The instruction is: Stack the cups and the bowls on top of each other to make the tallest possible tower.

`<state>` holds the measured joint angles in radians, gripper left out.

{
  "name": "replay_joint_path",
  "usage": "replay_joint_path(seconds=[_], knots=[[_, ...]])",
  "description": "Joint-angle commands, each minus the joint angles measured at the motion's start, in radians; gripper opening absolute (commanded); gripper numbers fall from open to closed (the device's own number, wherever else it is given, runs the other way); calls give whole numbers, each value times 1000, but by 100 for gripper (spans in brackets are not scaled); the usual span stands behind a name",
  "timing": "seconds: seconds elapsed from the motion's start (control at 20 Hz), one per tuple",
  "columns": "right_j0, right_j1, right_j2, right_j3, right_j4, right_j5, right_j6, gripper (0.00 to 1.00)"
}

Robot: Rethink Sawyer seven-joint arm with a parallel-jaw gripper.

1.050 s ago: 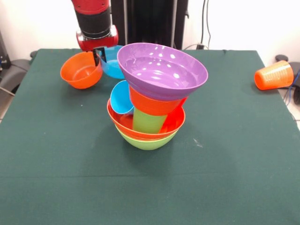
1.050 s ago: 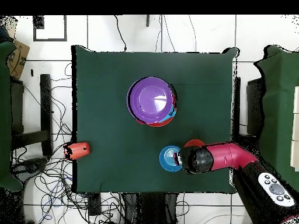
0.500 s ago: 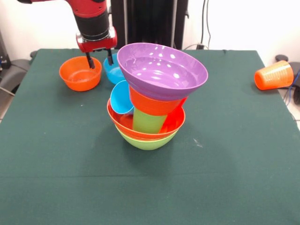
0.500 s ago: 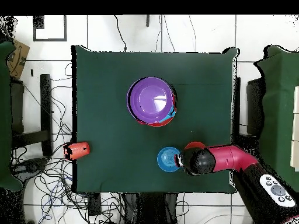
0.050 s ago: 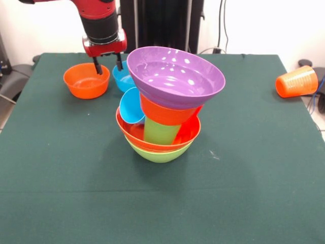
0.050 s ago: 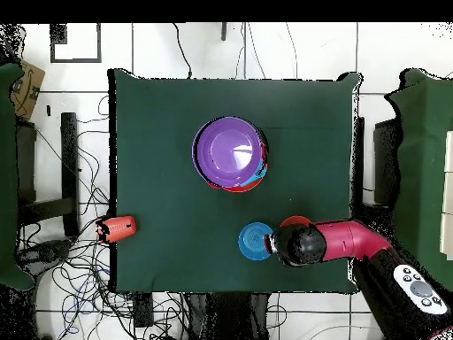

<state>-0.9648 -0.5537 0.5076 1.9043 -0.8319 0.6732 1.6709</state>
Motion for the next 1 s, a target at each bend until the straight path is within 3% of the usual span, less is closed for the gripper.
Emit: replay_joint_path(seconds=[0.05, 0.35, 1.0], knots=[[34, -16, 55, -49, -84, 51, -261, 100], [15, -38, 62, -30, -99, 26, -273, 100], [-68, -51, 136, -38, -130, 43, -404, 100]])
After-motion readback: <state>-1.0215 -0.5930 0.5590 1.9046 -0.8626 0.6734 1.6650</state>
